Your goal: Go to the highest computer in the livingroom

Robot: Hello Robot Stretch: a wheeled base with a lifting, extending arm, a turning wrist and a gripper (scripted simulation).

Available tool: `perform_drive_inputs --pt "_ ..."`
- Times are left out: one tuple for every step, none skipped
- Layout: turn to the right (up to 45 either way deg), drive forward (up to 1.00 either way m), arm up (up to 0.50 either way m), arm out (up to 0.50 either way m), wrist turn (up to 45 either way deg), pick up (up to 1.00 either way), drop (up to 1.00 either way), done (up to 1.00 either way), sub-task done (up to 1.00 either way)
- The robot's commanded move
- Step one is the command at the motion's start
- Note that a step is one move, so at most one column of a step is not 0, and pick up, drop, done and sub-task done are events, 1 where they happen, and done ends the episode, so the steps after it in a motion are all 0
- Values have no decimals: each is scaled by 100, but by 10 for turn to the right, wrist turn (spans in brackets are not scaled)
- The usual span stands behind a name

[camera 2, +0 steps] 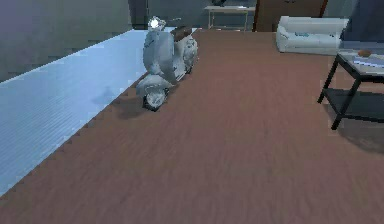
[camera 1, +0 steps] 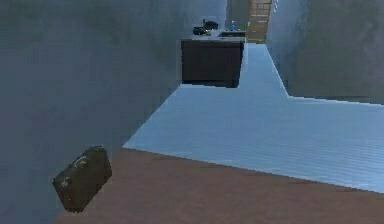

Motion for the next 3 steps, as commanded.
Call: perform_drive_inputs --pt "0 5 0 0 0 0 0 0 0" --pt "180 0 0 0 0 0 0 0 0" --pt "0 100 0 0 0 0 0 0 0"
